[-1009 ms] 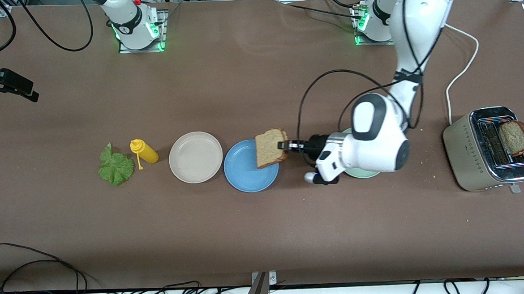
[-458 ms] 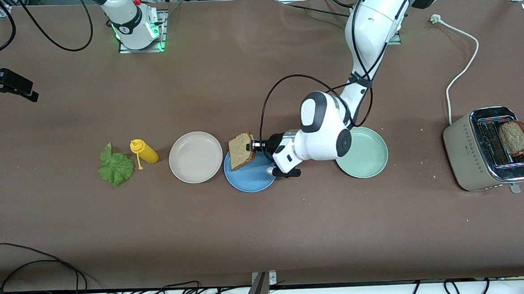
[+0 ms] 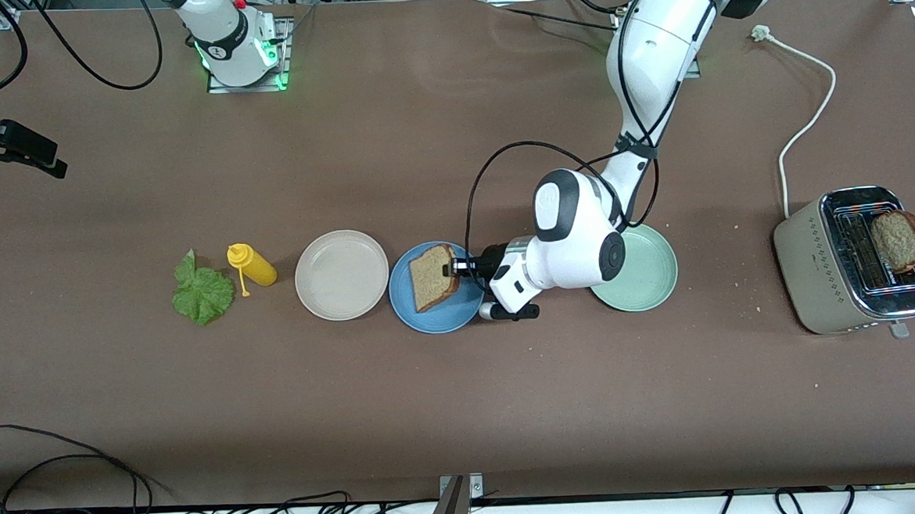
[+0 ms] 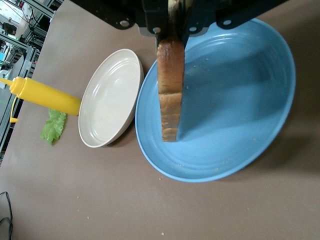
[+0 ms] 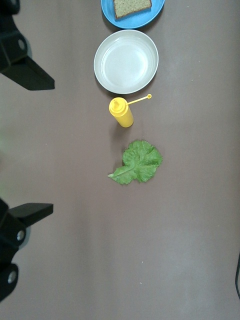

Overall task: Make sandwich in blue plate with both arms
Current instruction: 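Lower the bread onto the blue plate and open the left gripper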

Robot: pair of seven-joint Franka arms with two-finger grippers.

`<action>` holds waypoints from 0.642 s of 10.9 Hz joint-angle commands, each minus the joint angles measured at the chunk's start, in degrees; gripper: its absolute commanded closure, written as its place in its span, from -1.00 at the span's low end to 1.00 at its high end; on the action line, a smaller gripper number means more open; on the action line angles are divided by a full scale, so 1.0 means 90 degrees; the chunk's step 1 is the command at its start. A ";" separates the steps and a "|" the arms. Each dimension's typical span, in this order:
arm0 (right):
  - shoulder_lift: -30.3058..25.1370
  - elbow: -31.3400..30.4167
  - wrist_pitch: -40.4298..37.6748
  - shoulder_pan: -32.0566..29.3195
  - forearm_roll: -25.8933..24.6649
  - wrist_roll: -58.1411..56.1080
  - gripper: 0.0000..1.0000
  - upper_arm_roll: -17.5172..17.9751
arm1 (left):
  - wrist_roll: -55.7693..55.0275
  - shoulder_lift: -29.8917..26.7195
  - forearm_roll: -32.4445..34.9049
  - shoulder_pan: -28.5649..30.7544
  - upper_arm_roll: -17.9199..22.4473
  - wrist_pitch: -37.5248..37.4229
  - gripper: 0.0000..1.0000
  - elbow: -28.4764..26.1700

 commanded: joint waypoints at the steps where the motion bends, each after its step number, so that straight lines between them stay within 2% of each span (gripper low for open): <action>1: 0.0004 0.0072 -0.0105 -0.0022 0.0069 -0.0037 -1.00 -0.0013 | 0.0059 0.0224 -0.0209 -0.0059 0.0141 -0.0006 1.00 0.0338; 7: 0.0004 0.0072 -0.0096 -0.0022 0.0069 -0.0037 -1.00 -0.0013 | 0.0059 0.0439 -0.0200 -0.0206 0.0141 0.0131 1.00 0.0485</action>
